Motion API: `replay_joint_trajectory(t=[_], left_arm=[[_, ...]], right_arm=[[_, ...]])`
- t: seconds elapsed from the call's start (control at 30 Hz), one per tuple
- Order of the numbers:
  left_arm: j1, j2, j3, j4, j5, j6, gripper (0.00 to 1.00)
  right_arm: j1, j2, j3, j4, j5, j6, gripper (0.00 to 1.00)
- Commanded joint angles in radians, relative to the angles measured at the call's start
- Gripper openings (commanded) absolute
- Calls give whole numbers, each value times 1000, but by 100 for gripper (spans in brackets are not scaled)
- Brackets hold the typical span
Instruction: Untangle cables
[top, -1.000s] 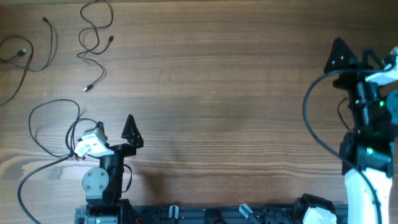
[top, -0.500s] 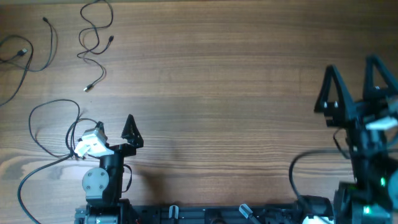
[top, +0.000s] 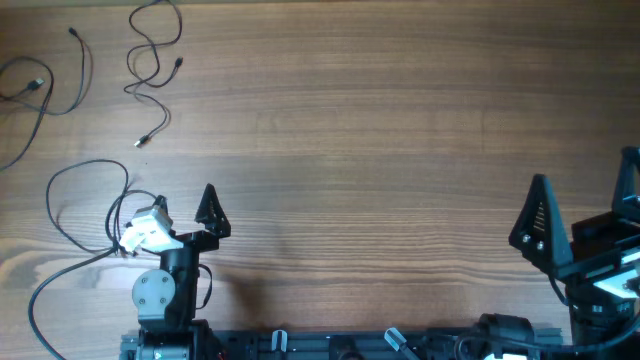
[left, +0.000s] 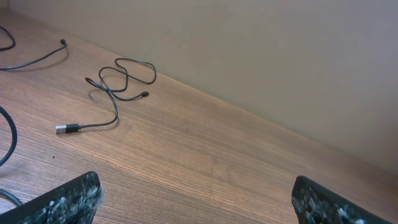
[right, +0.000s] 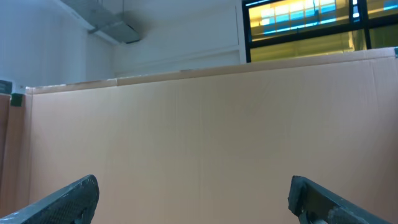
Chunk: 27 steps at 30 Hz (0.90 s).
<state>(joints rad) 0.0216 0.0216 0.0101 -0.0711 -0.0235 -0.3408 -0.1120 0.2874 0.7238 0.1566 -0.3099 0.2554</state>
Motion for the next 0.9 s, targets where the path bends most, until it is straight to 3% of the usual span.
replay_joint_trajectory(t=[0.0, 0.33, 0.87], left_arm=[[3, -2, -5, -1, 12, 23, 100], [3, -2, -5, -1, 12, 23, 100], [3, -2, -5, -1, 12, 23, 100]], right_arm=[[4, -14, 19, -1, 4, -20, 100], [4, -13, 19, -68, 4, -19, 100], [4, -28, 19, -37, 4, -16, 100]])
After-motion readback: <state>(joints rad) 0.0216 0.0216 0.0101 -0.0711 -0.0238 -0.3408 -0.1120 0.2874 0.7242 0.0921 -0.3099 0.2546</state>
